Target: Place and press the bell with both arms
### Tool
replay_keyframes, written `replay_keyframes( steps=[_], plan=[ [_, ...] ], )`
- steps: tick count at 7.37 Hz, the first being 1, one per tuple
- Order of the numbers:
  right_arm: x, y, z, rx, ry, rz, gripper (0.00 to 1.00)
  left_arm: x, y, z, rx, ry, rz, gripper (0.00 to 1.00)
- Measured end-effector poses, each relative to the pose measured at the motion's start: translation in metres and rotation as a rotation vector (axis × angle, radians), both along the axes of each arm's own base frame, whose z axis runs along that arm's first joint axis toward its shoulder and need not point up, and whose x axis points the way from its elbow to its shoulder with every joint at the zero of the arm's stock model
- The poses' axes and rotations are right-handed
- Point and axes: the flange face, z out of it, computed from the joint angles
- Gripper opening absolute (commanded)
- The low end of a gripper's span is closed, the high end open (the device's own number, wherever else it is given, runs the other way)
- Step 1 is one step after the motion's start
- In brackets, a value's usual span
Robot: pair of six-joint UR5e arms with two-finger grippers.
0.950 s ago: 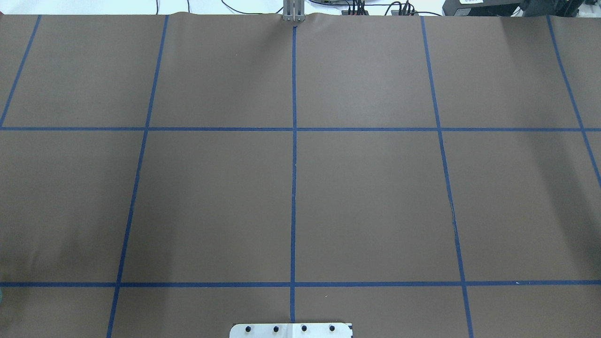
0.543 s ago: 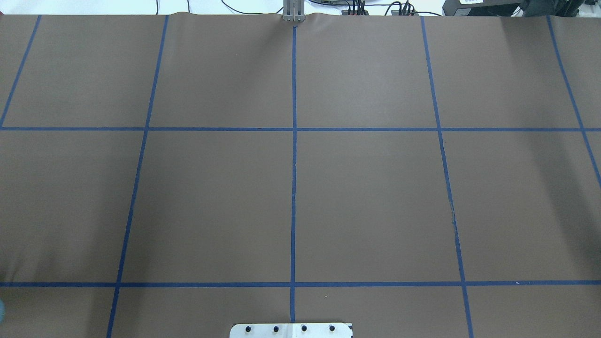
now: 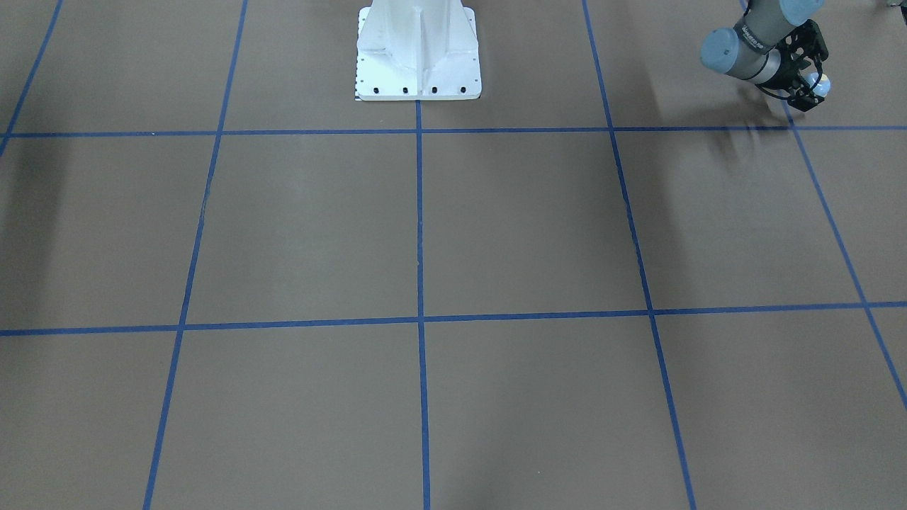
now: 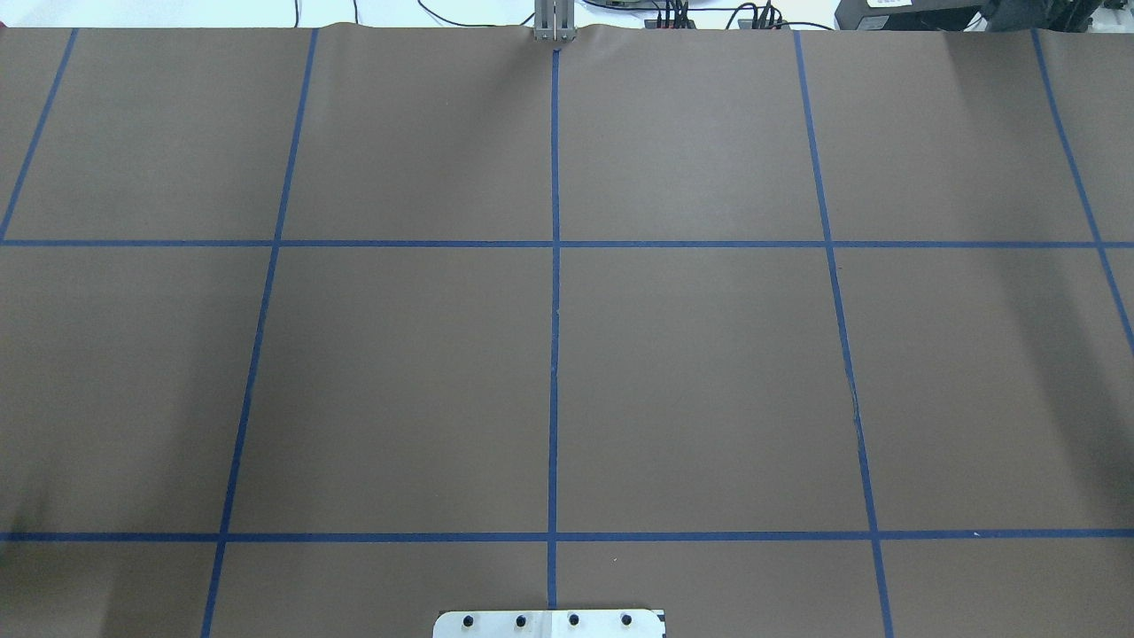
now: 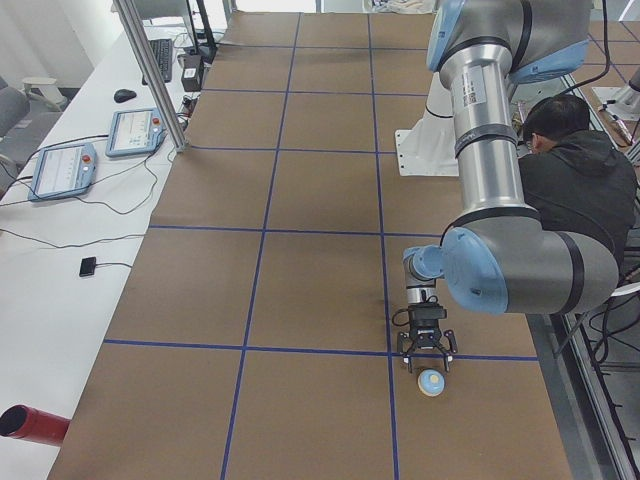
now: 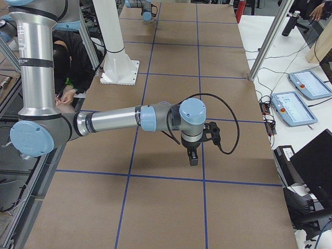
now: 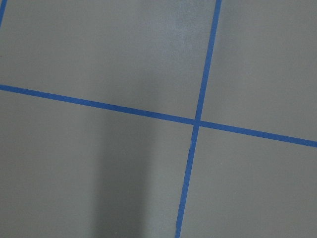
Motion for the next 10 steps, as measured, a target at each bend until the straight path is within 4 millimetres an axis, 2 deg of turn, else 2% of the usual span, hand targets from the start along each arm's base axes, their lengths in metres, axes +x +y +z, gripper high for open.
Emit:
replay_keyframes(
  steps=[8,9,10],
  plan=[
    [0.000,0.002,0.002,-0.004,0.000,0.000,1.00,-0.002,0.016,0.023,0.016,-0.016,0.008,1.00],
    [0.000,0.002,0.003,-0.006,0.000,0.000,1.00,-0.002,0.018,0.027,0.018,-0.016,0.011,0.91],
    [0.000,0.003,0.004,-0.007,0.000,0.000,1.00,-0.003,0.020,0.029,0.020,-0.019,0.012,0.49]
  ],
)
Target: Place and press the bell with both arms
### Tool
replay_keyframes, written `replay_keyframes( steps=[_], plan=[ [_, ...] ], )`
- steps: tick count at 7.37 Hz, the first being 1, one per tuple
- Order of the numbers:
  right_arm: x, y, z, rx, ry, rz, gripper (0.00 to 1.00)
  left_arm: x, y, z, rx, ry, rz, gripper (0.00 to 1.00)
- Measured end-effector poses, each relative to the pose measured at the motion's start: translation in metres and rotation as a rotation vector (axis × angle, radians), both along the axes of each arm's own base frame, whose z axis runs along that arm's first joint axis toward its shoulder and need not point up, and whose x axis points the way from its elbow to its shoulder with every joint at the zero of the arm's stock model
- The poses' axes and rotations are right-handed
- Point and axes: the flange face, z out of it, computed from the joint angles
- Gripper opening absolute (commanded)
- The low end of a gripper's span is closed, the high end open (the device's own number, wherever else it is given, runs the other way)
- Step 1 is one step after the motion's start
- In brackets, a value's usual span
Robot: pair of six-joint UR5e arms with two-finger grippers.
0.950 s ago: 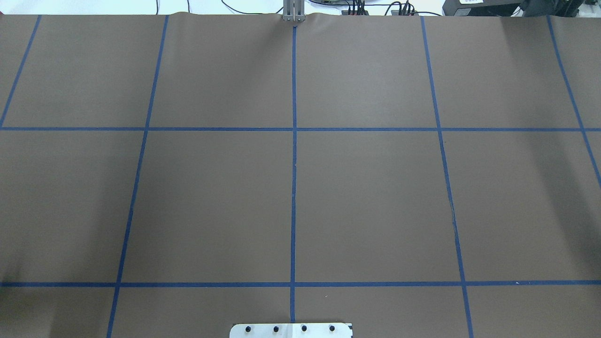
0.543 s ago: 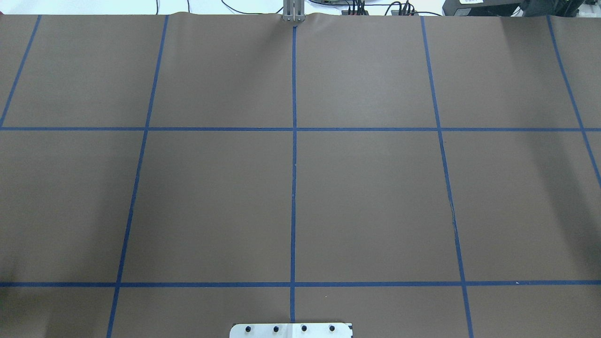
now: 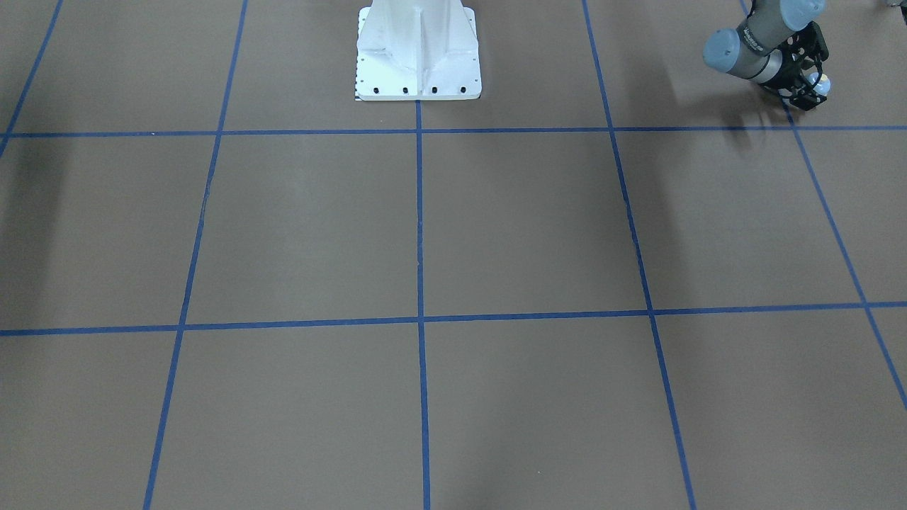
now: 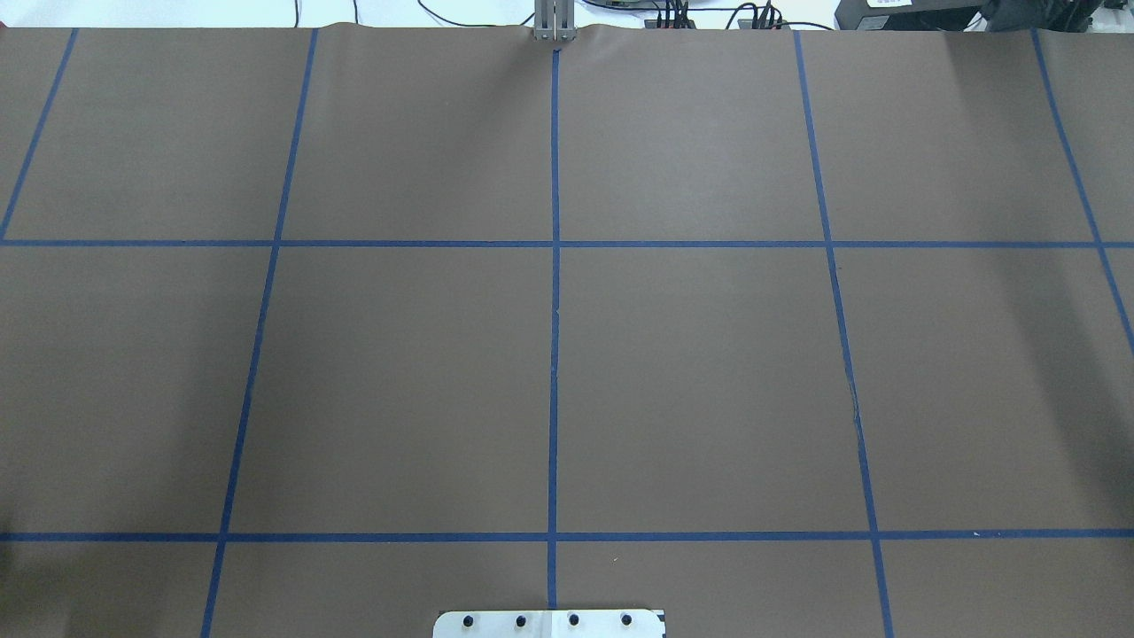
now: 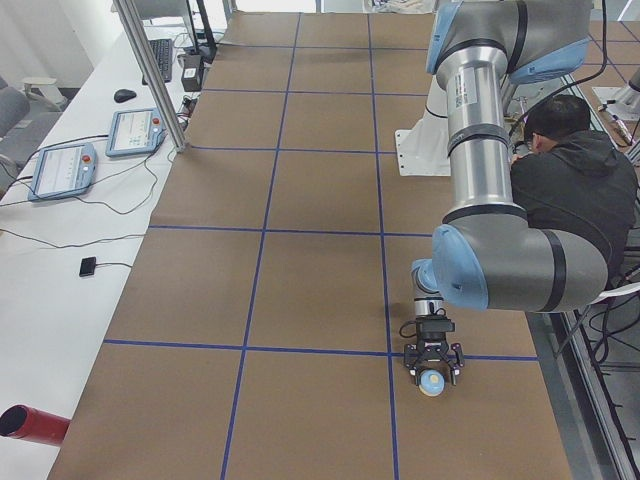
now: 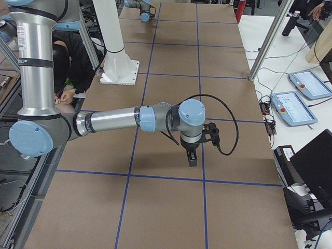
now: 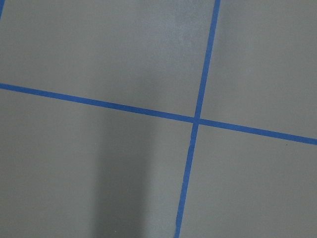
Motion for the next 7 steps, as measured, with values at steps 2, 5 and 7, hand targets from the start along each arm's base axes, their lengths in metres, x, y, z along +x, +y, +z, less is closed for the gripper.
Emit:
replay_keyframes(
  steps=[2,5,7],
  plan=[
    [0.000,0.001,0.001,-0.003,0.000,0.001,1.00,0.003,0.010,0.002,0.011,-0.007,0.015,0.00],
    [0.000,0.002,0.002,-0.005,0.000,0.001,1.00,-0.028,0.014,-0.007,0.010,-0.022,0.049,0.00],
    [0.000,0.002,0.002,-0.006,0.000,0.001,1.00,-0.069,0.009,-0.056,-0.020,0.009,0.105,0.00]
  ],
)
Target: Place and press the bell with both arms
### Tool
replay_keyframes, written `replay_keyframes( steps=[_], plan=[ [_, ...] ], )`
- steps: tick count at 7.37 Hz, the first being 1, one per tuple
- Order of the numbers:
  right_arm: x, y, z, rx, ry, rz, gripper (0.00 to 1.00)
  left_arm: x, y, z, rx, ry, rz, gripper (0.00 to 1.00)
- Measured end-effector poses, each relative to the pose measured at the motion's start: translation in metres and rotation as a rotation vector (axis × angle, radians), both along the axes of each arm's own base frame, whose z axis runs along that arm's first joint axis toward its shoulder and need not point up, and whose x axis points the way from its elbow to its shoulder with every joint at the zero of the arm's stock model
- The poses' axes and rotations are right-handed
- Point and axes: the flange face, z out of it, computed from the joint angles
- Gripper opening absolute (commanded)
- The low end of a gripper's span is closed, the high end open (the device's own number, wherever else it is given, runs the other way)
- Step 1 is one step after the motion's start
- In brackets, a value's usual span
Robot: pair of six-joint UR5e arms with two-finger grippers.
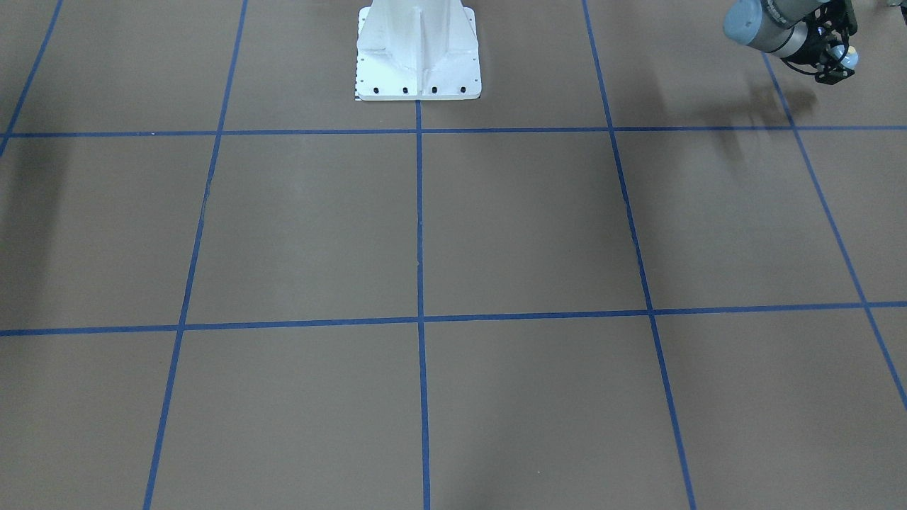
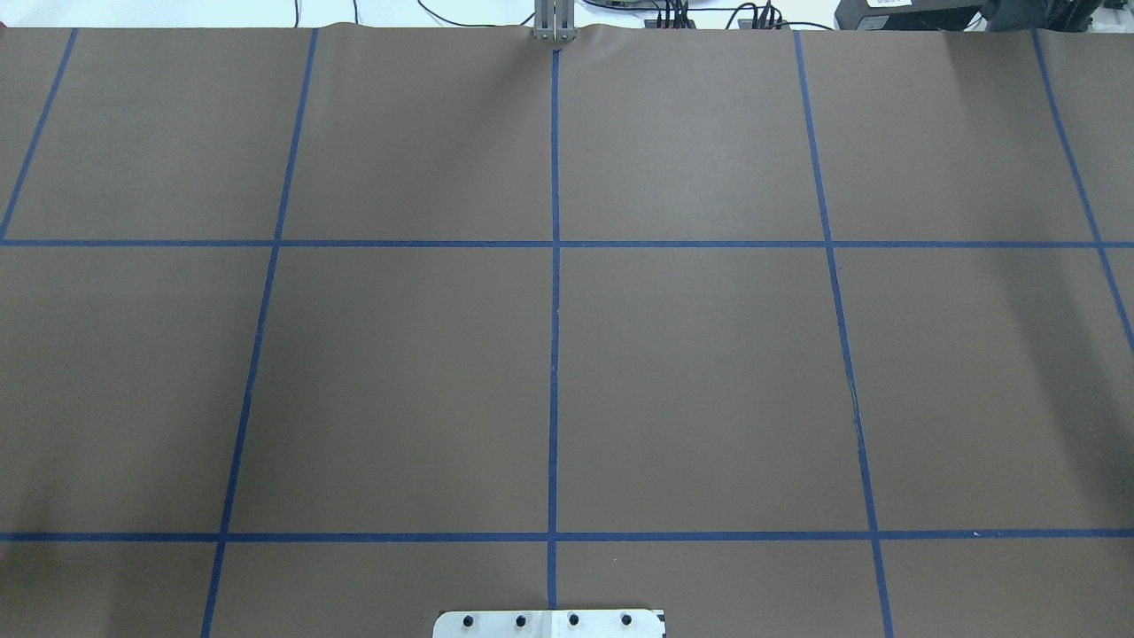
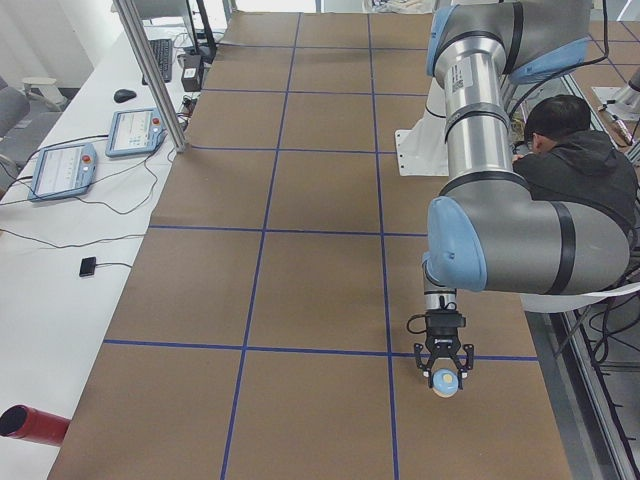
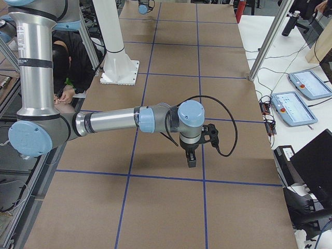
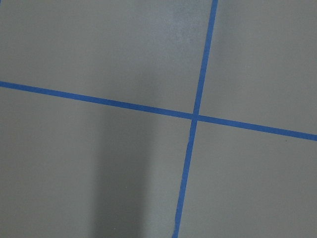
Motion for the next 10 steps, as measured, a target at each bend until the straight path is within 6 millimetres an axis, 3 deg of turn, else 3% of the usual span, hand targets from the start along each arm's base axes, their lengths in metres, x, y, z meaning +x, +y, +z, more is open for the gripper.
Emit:
replay_keyframes(
  steps=[2,3,5,6,7,9,10],
  plan=[
    [0.000,-0.001,-0.001,0.001,0.000,0.000,1.00,-0.015,0.000,-0.050,-0.092,0.035,0.088,0.00],
    [0.000,-0.002,-0.002,0.004,-0.001,0.000,1.00,-0.019,-0.003,-0.065,-0.158,0.034,0.138,0.00],
    [0.000,-0.003,-0.005,0.007,-0.005,0.001,1.00,-0.021,-0.031,-0.089,-0.253,0.089,0.241,0.00],
    [-0.001,-0.004,-0.006,0.009,-0.006,0.000,1.00,-0.017,-0.058,-0.101,-0.241,0.147,0.283,0.00],
    [-0.001,-0.004,-0.006,0.009,-0.007,0.000,1.00,-0.012,-0.098,-0.117,-0.202,0.202,0.319,0.00],
    [-0.001,-0.005,-0.004,0.005,-0.009,0.000,1.00,-0.001,-0.204,-0.165,-0.086,0.242,0.452,0.00],
    [-0.001,-0.005,-0.003,0.002,-0.009,0.000,1.00,0.001,-0.244,-0.185,-0.053,0.240,0.552,0.00]
  ],
)
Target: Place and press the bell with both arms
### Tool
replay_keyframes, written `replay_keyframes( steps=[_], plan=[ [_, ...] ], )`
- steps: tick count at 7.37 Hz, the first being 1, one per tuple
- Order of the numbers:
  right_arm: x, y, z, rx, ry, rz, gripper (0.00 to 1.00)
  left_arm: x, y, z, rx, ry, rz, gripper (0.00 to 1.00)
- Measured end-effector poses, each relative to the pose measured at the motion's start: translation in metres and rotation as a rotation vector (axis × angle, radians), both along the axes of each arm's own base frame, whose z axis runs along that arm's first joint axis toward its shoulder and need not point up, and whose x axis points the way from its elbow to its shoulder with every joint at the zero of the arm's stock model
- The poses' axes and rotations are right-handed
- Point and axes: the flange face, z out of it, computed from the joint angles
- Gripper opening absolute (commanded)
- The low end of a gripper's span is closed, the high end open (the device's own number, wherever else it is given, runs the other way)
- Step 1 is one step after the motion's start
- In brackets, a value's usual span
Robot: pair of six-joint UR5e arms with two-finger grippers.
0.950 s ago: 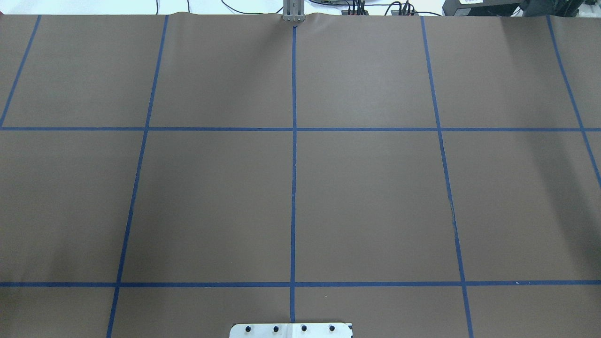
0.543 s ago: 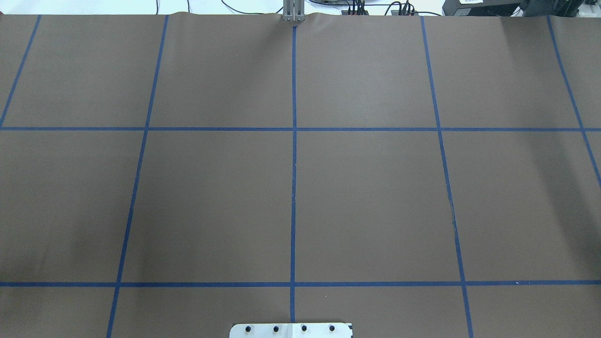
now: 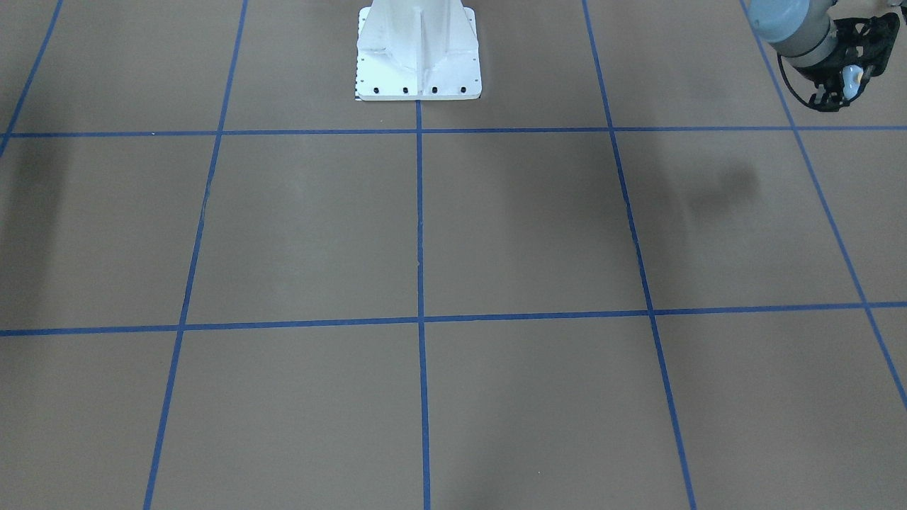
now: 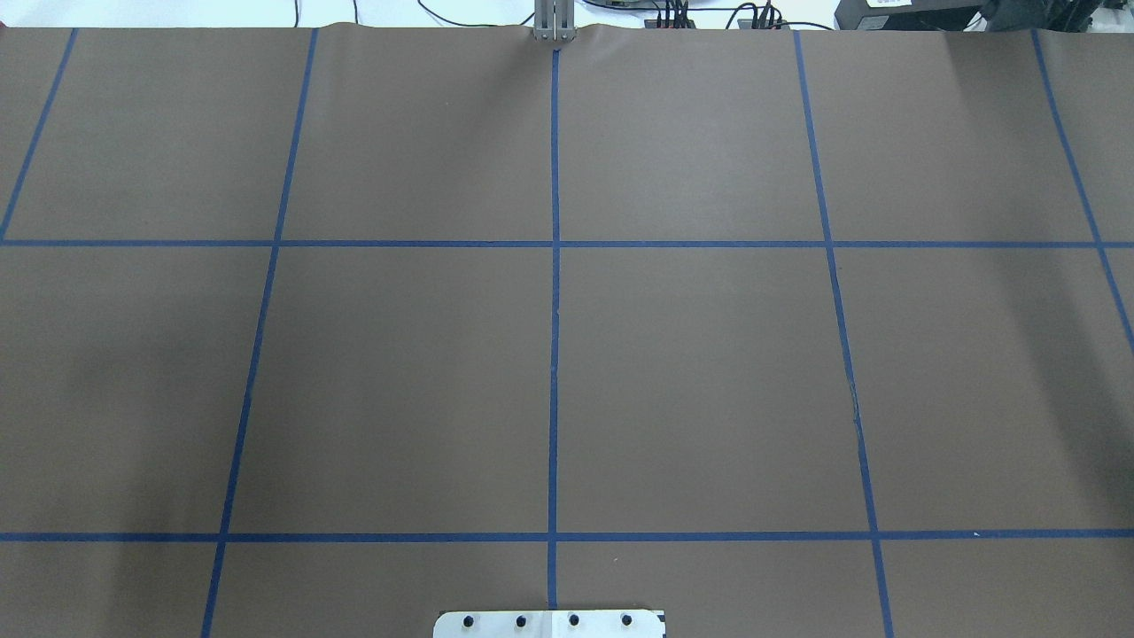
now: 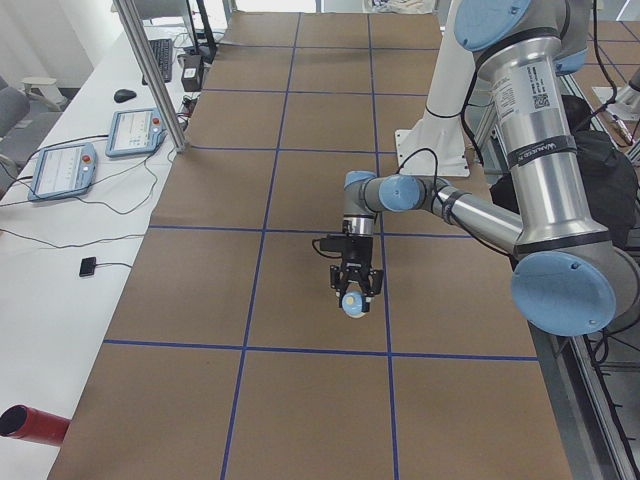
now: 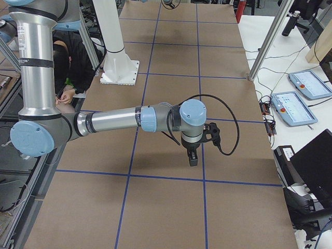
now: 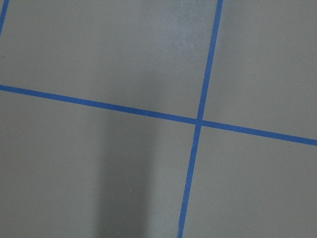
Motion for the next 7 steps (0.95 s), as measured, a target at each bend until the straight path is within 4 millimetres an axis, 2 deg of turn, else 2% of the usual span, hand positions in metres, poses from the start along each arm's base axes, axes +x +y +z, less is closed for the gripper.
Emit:
replay_keyframes(
  steps=[2,4,5,7],
  plan=[
    [0.000,0.000,0.000,-0.001,-0.002,0.000,1.00,0.022,-0.069,-0.066,0.127,0.040,0.216,0.00],
    [0.000,0.001,-0.003,0.005,-0.005,0.000,1.00,0.064,-0.122,-0.146,0.318,0.116,0.346,0.00],
    [0.000,0.001,-0.004,0.008,-0.005,0.000,1.00,0.081,-0.138,-0.184,0.427,0.166,0.401,0.00],
    [-0.001,0.000,-0.005,0.012,-0.003,-0.002,1.00,0.122,-0.152,-0.248,0.670,0.290,0.502,0.00]
  ],
)
